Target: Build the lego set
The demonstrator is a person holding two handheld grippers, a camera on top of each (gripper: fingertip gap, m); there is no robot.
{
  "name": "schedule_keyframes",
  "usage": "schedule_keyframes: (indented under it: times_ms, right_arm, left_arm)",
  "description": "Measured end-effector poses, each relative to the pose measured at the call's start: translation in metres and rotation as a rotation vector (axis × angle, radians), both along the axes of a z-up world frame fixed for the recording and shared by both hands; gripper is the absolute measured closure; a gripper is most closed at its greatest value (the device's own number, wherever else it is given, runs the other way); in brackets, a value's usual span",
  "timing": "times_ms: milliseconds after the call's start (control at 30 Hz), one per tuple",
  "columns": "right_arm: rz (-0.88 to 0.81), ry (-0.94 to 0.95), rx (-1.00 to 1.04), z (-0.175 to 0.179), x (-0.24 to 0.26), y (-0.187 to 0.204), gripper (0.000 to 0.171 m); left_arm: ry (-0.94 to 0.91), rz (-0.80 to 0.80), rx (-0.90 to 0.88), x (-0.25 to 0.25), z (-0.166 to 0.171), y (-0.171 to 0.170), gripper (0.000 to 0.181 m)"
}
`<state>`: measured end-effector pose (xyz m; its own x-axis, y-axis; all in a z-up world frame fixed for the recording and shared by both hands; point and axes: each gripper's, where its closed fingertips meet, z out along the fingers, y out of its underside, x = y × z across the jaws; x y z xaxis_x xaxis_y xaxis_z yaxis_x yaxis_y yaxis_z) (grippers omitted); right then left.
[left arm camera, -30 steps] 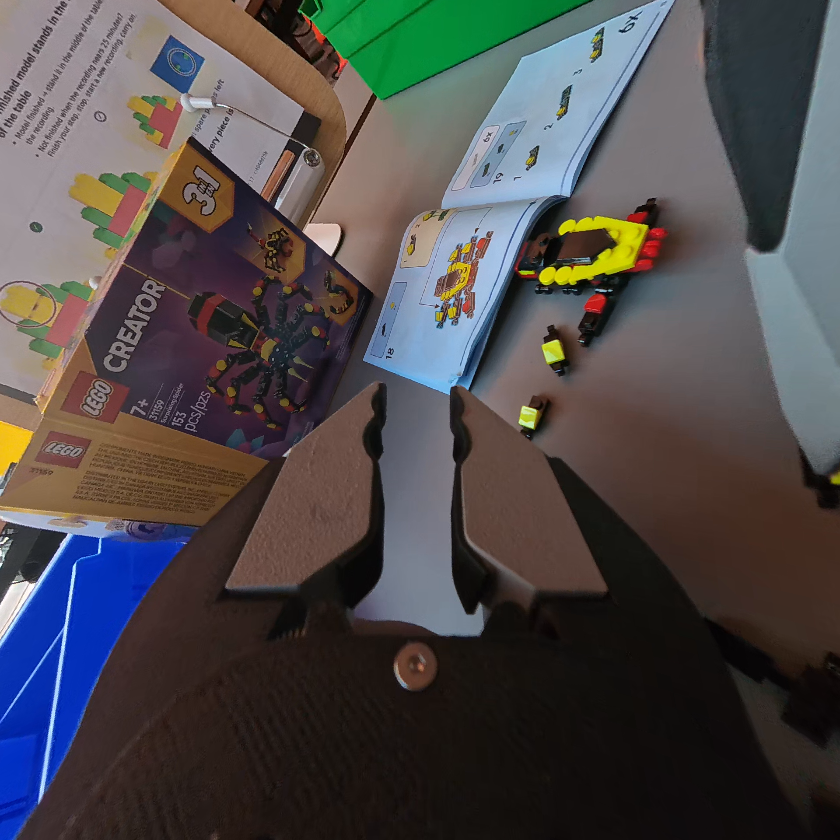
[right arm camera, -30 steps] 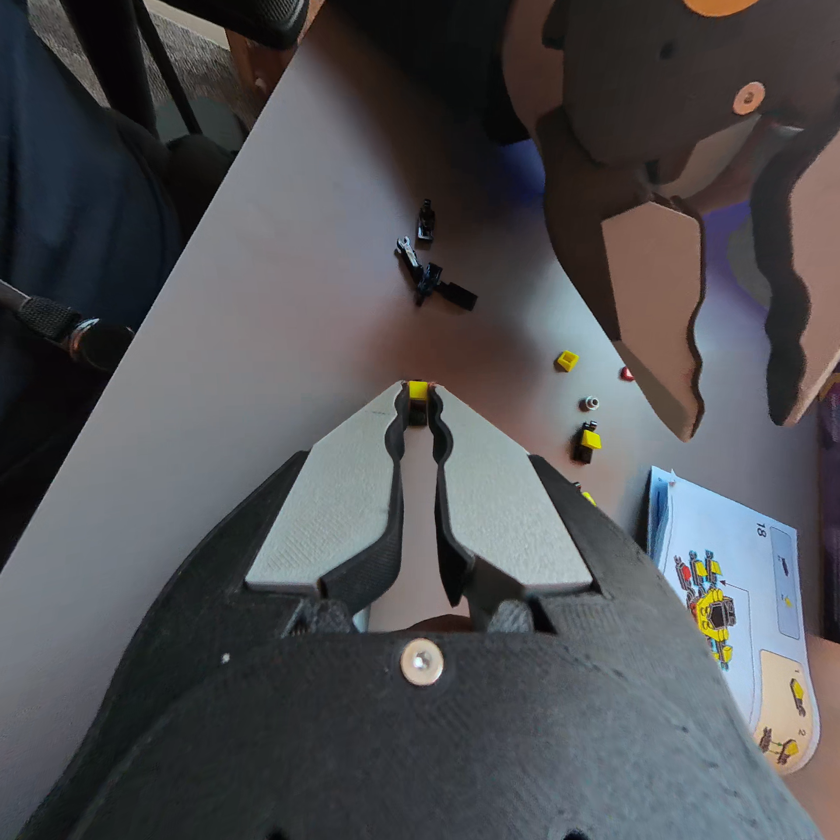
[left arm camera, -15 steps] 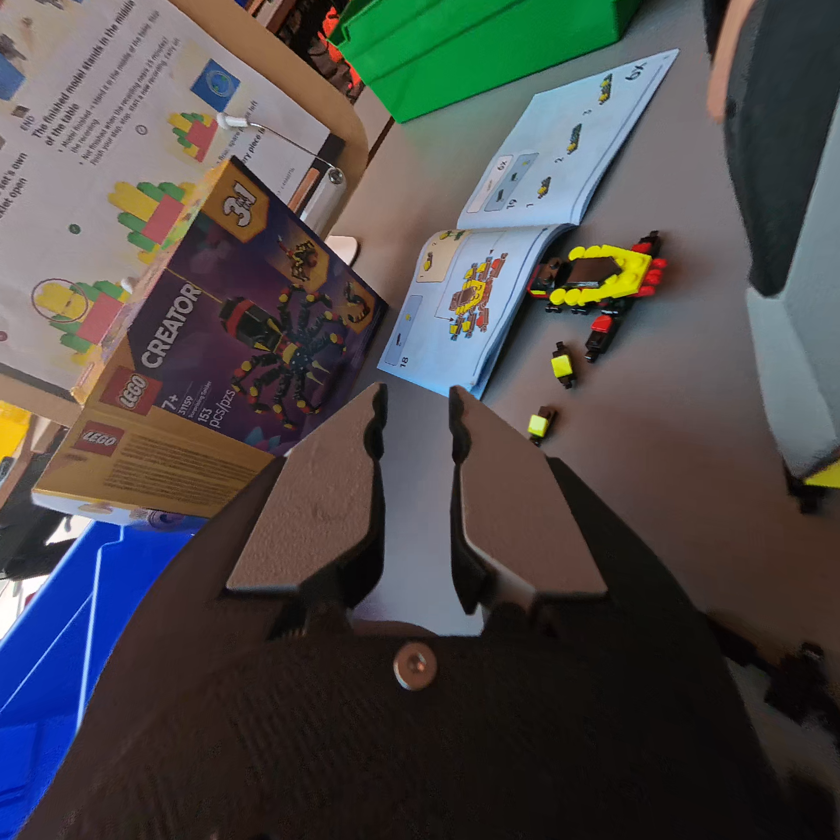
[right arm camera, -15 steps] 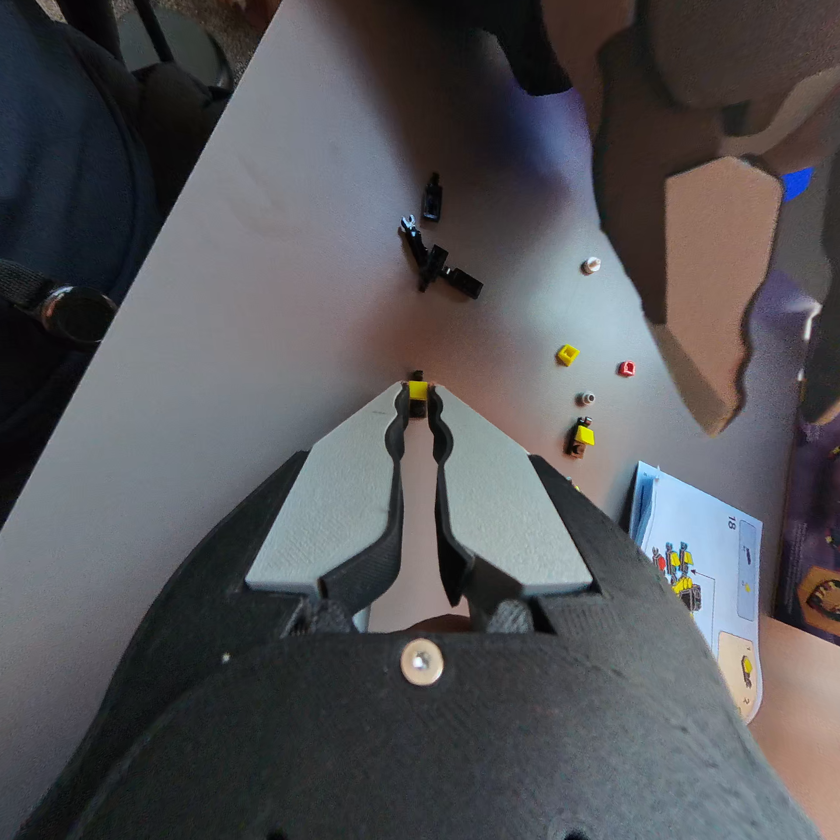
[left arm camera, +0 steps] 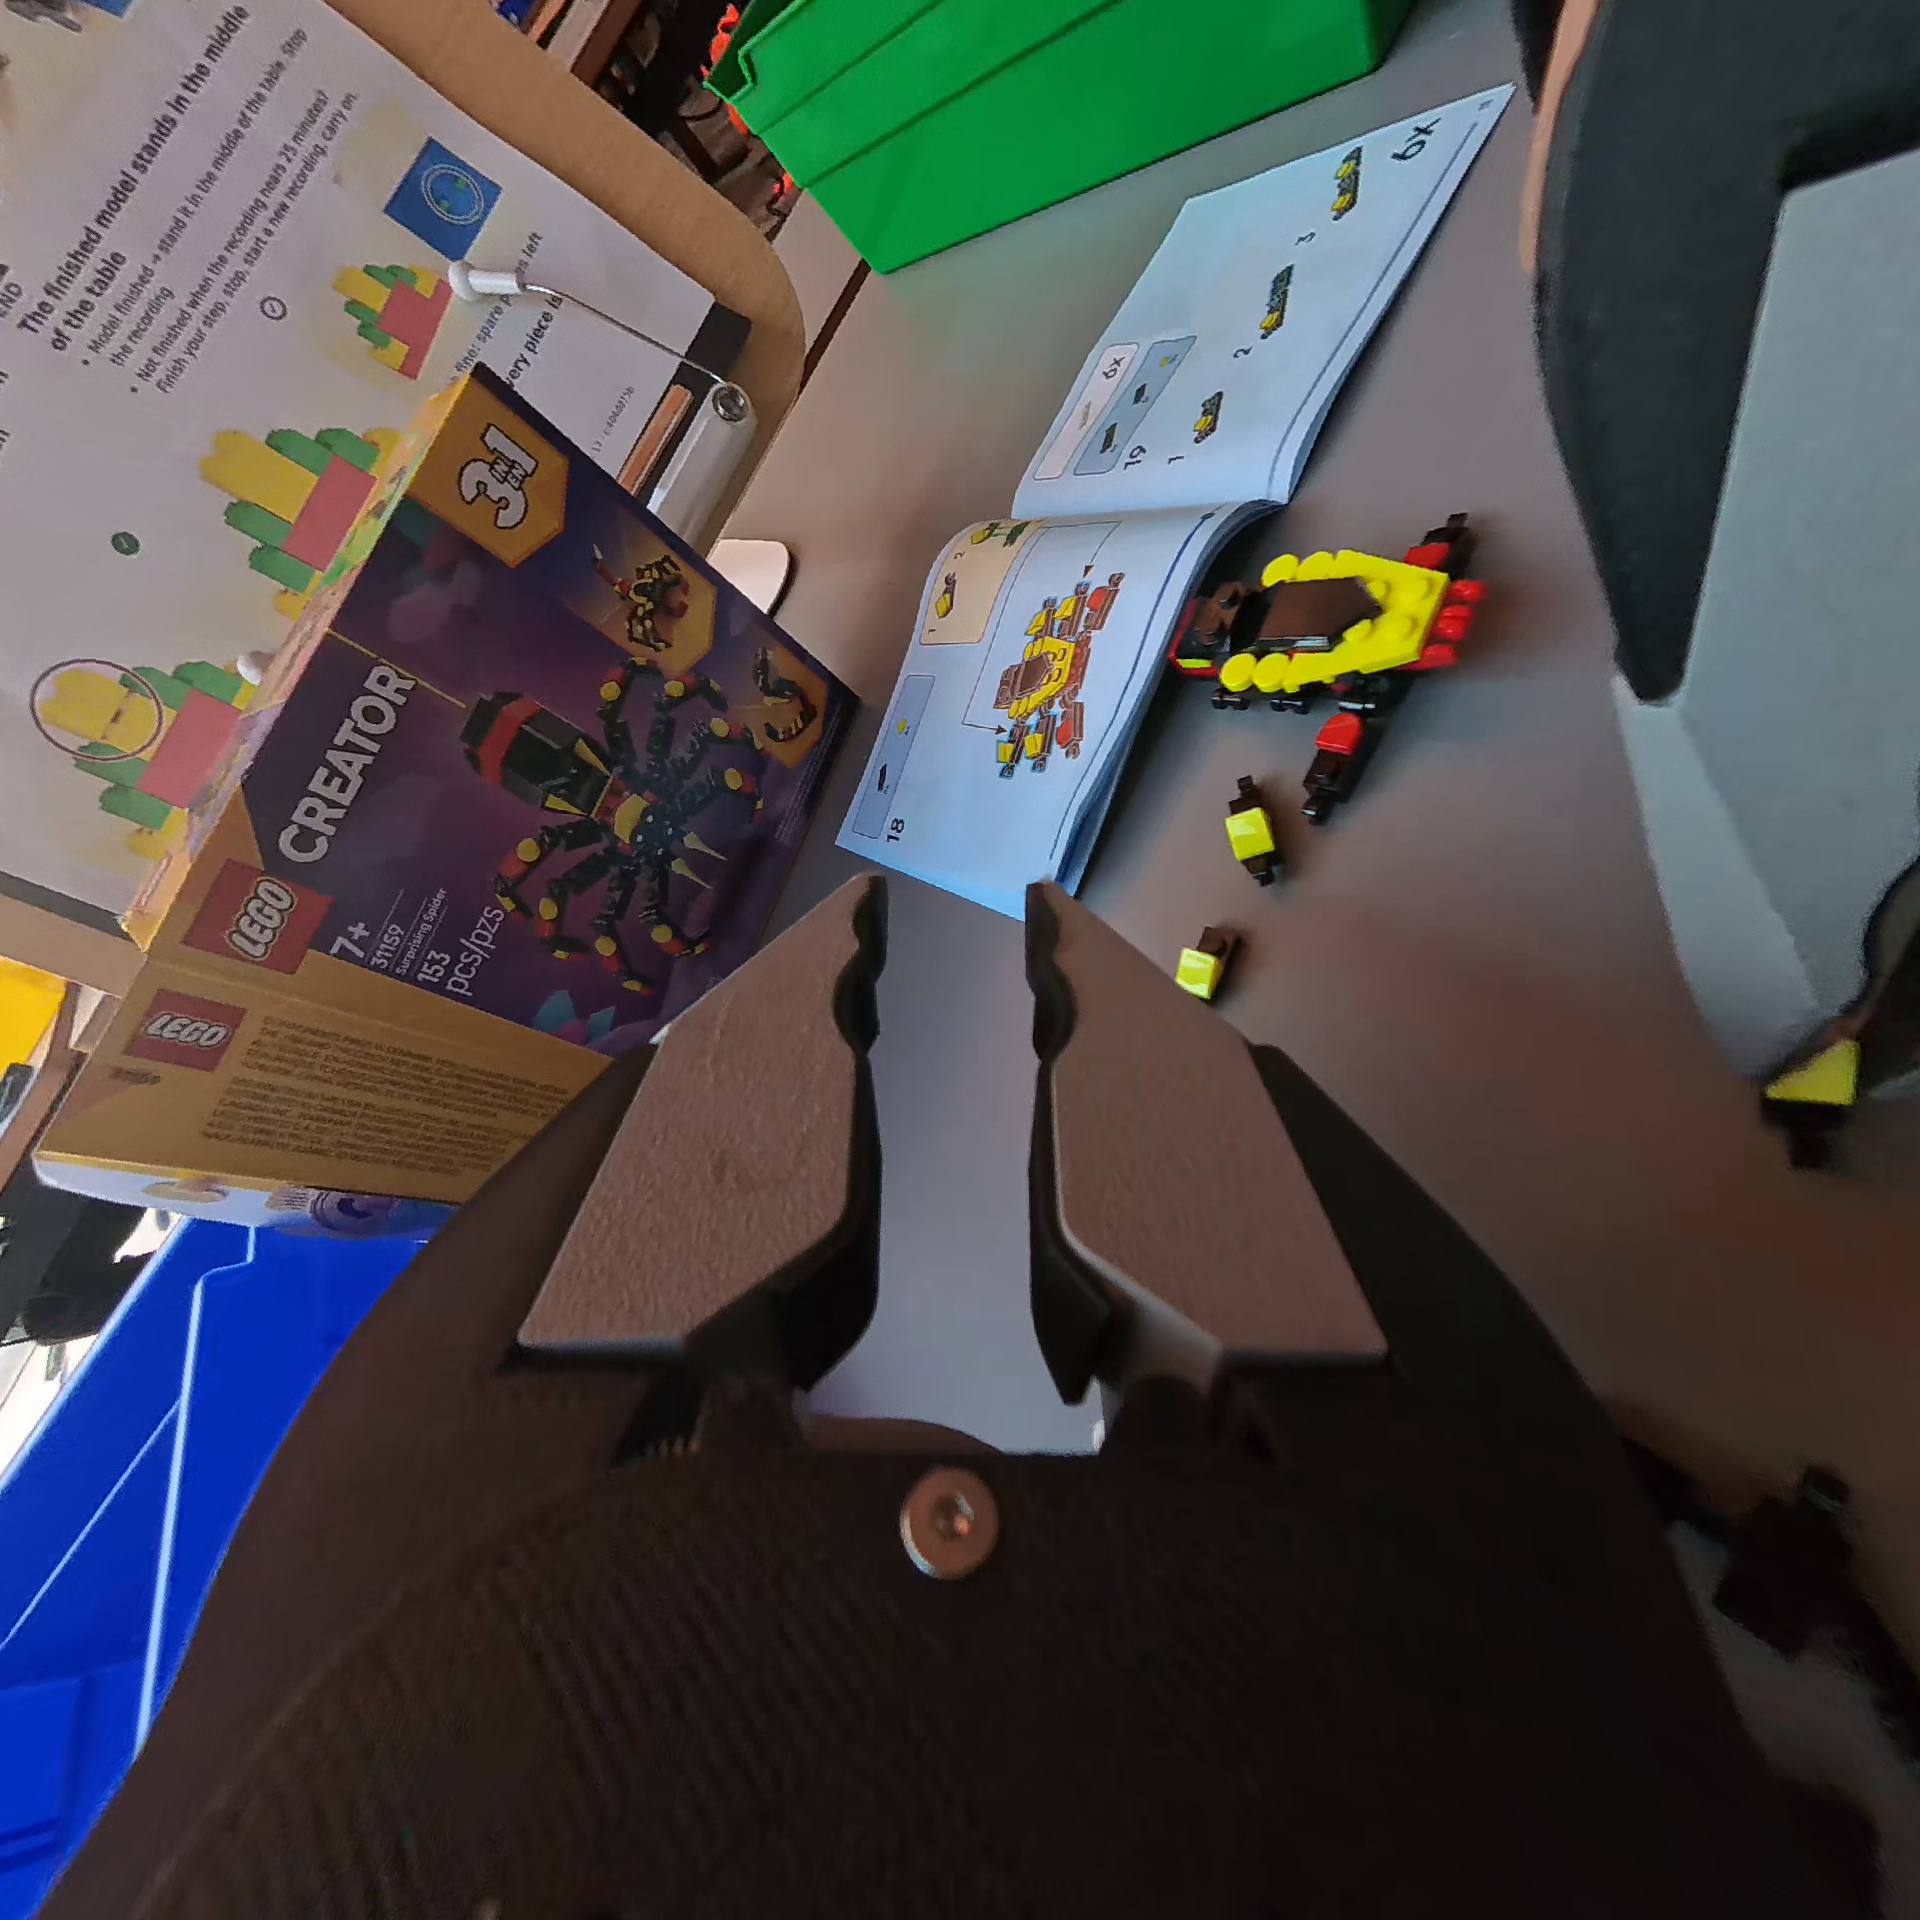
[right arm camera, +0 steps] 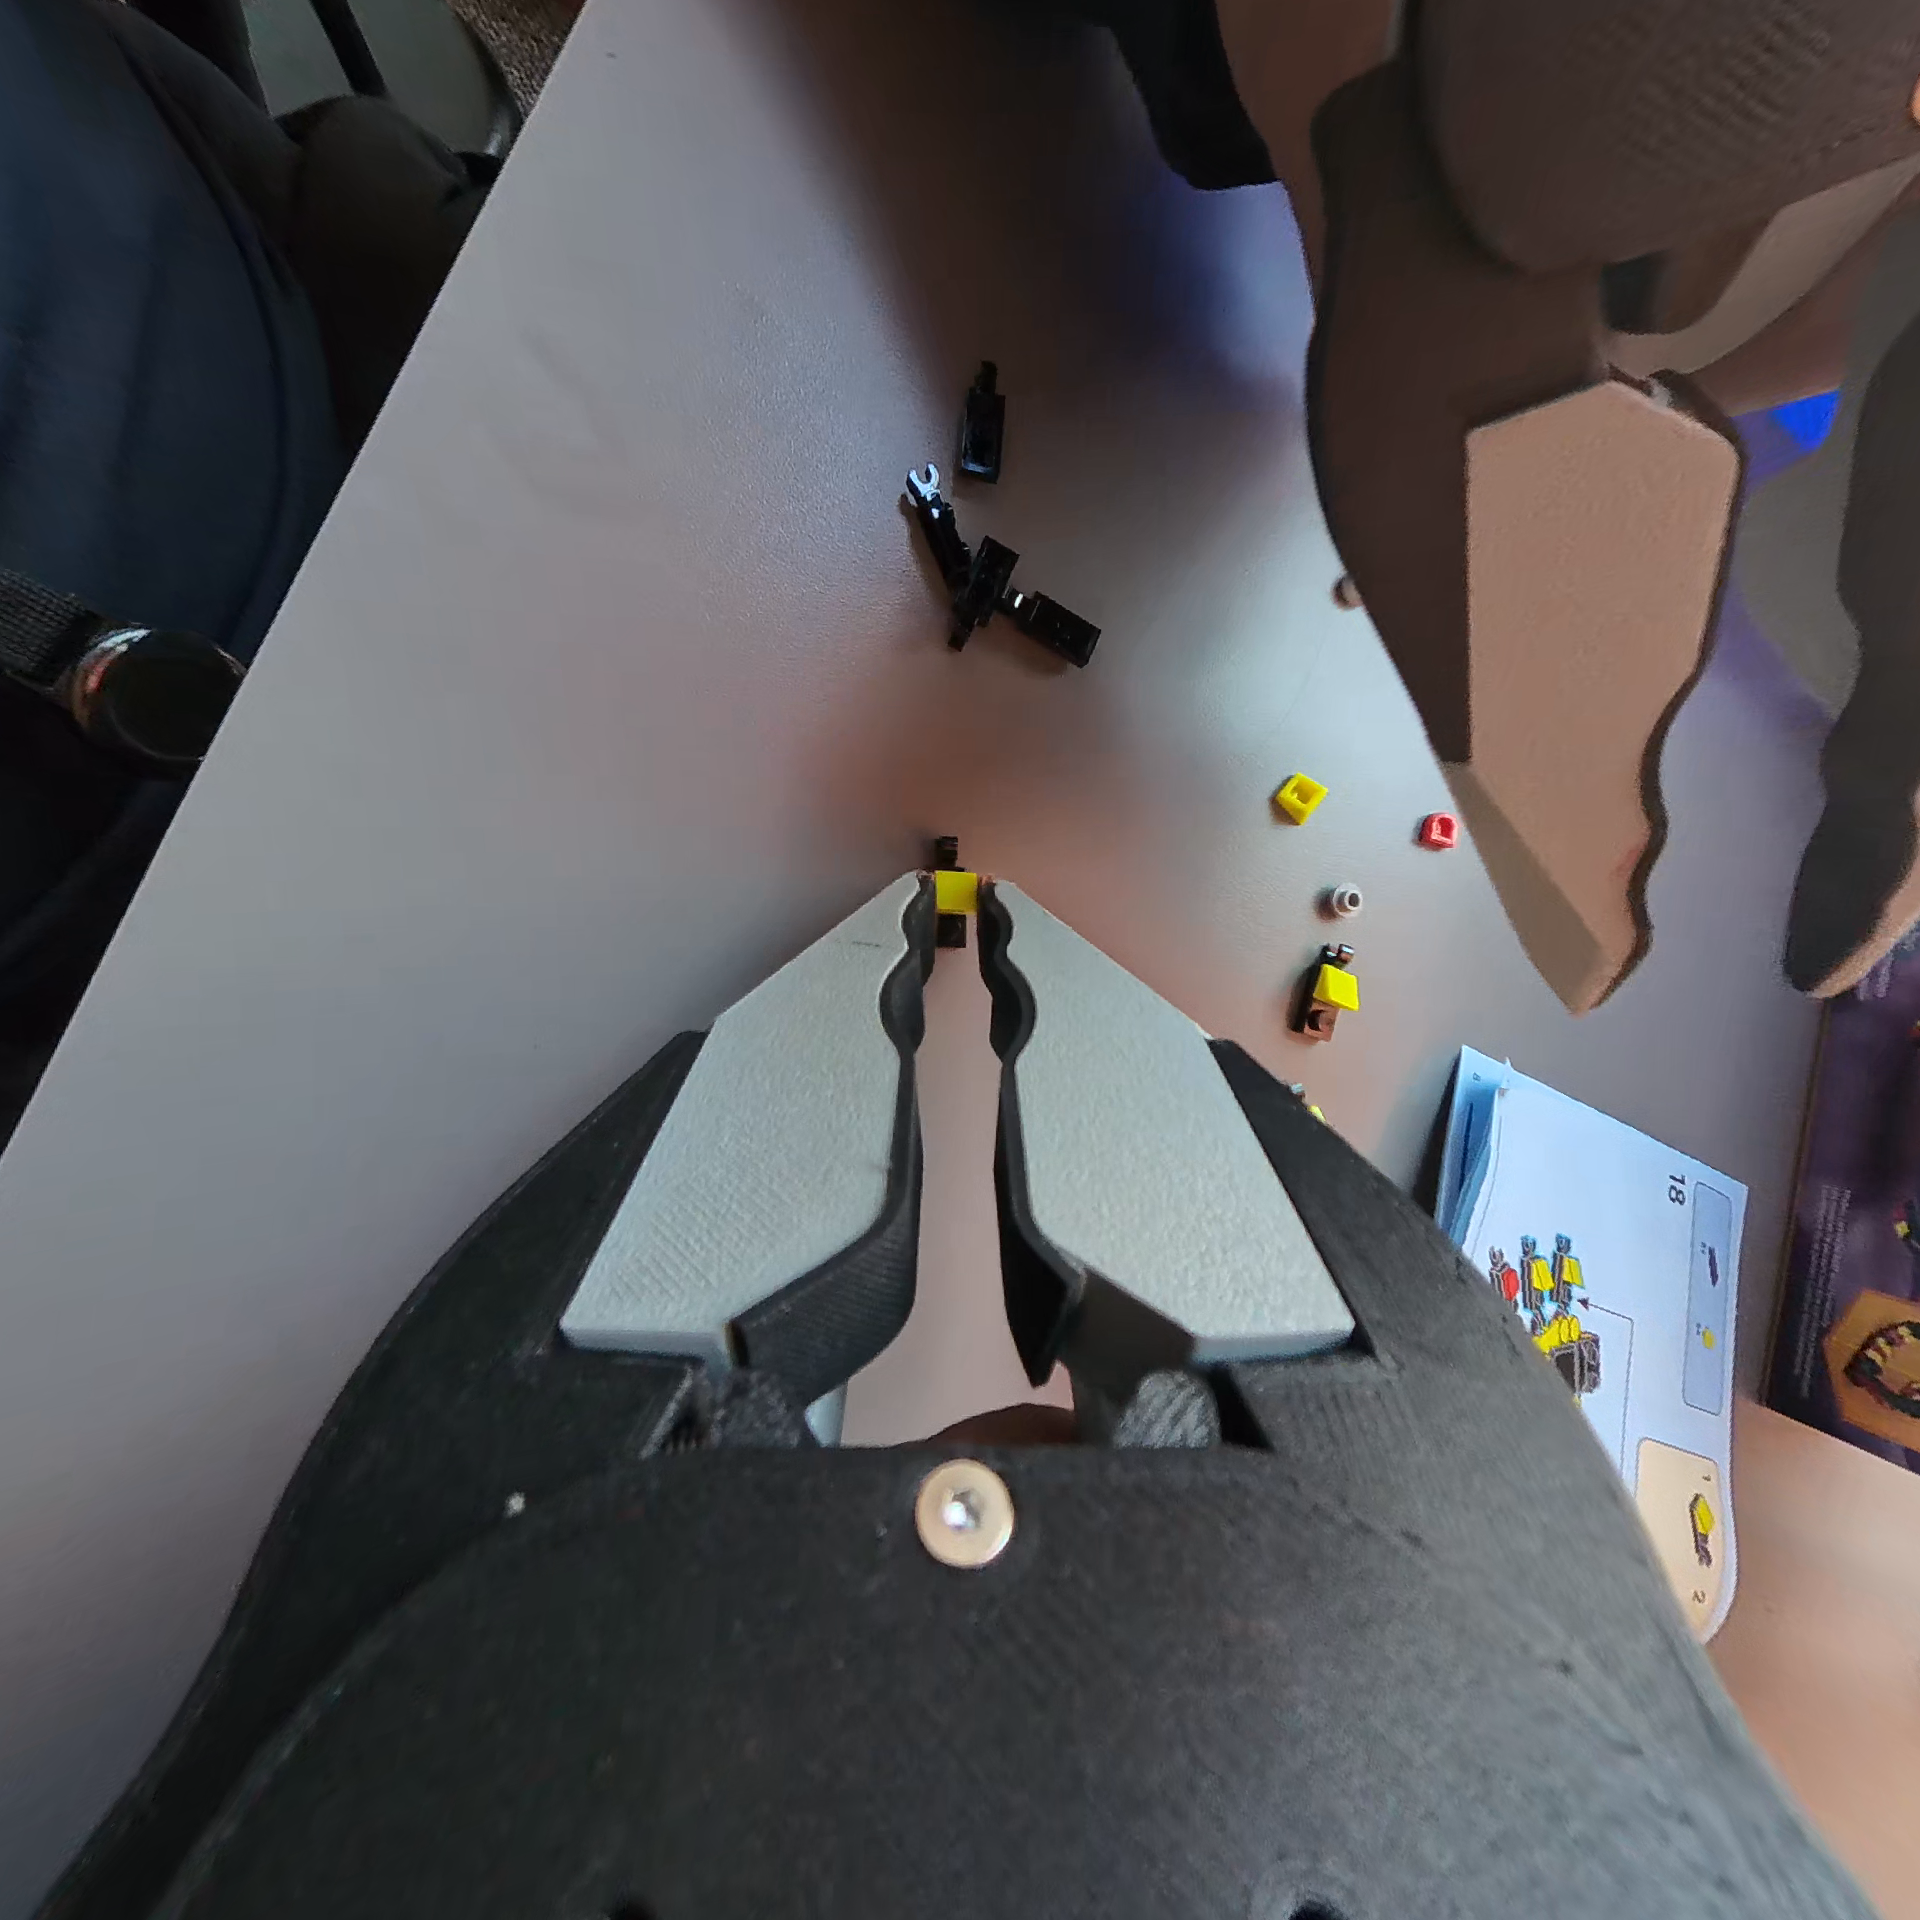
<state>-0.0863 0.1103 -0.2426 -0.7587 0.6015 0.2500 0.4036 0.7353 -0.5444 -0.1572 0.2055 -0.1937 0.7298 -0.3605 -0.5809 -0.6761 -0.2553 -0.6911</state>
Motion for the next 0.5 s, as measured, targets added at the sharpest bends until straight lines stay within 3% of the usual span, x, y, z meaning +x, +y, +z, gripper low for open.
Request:
schedule_keyframes:
  times_ms: [500]
  right_arm:
    - [0.014,-0.005,0.008,-0.0023,-0.0016,0.0000,0.166]
  left_arm:
    - [0.004,-0.003,0.002,0.0007,-0.0001,0.0000,0.157]
